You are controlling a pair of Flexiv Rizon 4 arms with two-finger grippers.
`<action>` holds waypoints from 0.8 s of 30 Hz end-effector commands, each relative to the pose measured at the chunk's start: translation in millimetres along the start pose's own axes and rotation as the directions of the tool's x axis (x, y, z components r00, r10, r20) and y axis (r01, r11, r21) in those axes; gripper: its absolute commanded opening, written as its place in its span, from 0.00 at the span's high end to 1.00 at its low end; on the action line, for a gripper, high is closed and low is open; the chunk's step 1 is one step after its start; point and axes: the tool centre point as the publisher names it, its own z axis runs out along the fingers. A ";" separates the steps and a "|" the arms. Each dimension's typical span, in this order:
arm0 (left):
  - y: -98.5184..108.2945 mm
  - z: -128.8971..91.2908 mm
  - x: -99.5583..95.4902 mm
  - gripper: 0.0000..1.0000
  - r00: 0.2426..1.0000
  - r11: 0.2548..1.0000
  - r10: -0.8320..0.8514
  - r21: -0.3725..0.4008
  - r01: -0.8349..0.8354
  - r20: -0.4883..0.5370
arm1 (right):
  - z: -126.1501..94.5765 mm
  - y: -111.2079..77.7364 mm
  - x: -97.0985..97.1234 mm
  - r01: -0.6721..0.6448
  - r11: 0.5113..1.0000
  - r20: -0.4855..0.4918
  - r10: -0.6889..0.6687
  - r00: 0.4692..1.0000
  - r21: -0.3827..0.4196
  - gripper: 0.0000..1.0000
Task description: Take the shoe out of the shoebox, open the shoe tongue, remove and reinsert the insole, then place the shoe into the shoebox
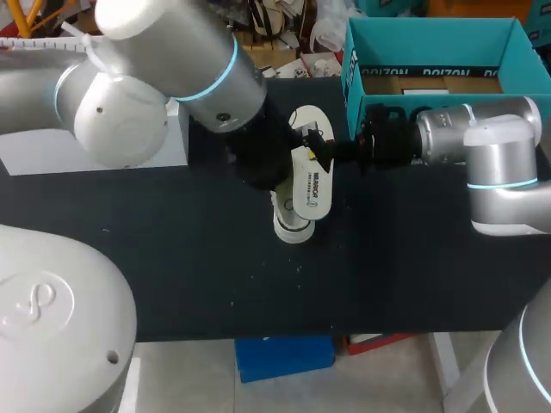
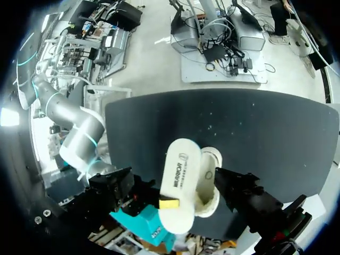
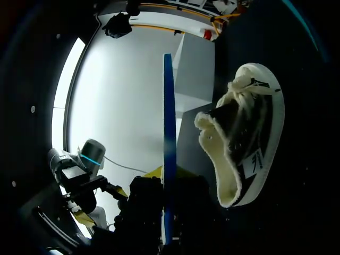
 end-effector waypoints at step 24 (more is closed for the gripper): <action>11.6 24.6 -3.1 0.00 0.924 0.997 0.029 -0.057 -0.055 -0.381 | 0.5 0.7 0.2 -0.001 1.000 0.003 0.001 1.000 0.002 1.00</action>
